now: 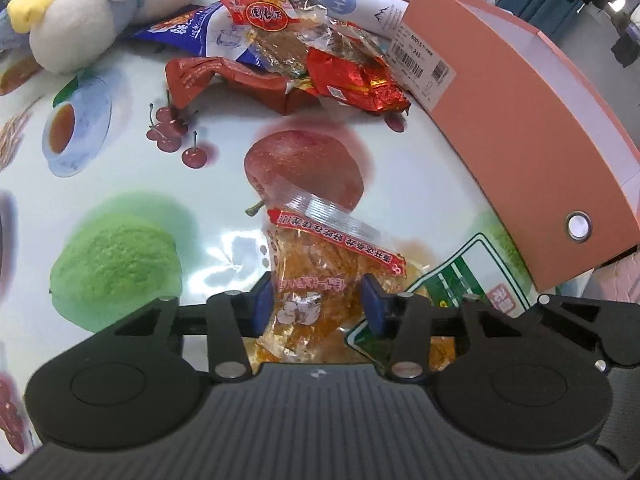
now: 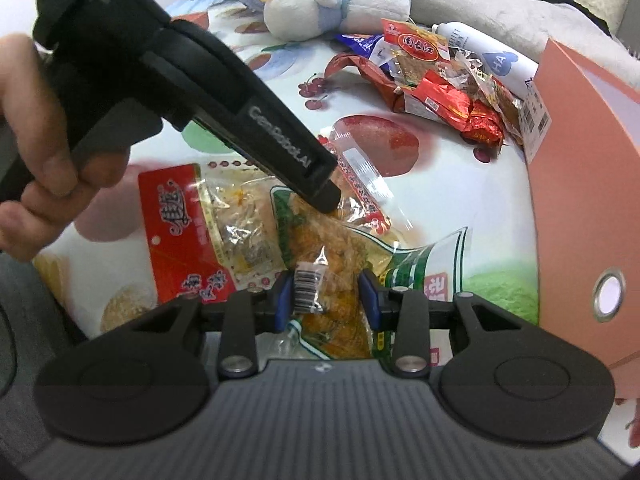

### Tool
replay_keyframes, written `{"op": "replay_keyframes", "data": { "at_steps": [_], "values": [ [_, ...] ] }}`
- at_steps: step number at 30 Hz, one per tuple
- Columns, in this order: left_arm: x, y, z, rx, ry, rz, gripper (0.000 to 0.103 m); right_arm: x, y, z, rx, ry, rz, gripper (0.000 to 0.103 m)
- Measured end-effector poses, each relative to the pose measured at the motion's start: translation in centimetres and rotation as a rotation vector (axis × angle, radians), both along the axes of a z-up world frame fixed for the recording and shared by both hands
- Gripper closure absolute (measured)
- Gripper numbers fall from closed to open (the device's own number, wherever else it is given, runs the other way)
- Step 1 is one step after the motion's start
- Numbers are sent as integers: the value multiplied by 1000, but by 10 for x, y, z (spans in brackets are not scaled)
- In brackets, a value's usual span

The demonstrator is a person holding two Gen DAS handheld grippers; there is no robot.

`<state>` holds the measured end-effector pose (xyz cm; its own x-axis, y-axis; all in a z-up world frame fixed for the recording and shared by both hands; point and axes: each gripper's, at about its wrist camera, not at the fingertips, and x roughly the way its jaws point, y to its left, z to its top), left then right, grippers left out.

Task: Organize snacks
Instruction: 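Carry the bread packet with the left tool while the right tool carries the jerky pack over the box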

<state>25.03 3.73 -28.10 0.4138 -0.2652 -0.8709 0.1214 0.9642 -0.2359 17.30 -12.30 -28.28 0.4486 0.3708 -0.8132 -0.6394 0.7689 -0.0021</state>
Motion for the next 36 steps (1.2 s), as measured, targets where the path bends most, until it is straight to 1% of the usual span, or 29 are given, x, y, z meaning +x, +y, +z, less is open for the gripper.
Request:
{"op": "replay_keyframes", "data": {
  "at_steps": [2, 4, 8, 15, 22, 24, 29, 32, 36],
  "values": [
    [-3, -1, 0, -6, -7, 19, 62, -2, 0, 2, -15, -1, -4, 65],
    [-8, 0, 1, -28, -16, 49, 66, -5, -2, 4, -31, -3, -10, 65],
    [-21, 1, 1, -46, -45, 118, 70, -8, -11, 6, -46, -4, -50, 66],
    [-49, 2, 8, -46, -67, 199, 71, -7, -32, 14, -23, -9, -138, 66],
    [-66, 10, 24, -54, -86, 275, 72, -1, -39, 27, 29, -14, -185, 66],
    [-70, 16, 31, -79, -93, 304, 72, 1, -40, 31, 43, -16, -190, 66],
    [-76, 23, 53, -108, -127, 340, 72, 6, -41, 50, 87, -33, -198, 66],
    [-75, 24, 70, -115, -150, 346, 72, 8, -42, 65, 103, -65, -197, 66],
    [-64, 27, 90, -115, -179, 352, 72, 19, -47, 83, 121, -97, -214, 66]
  ]
}}
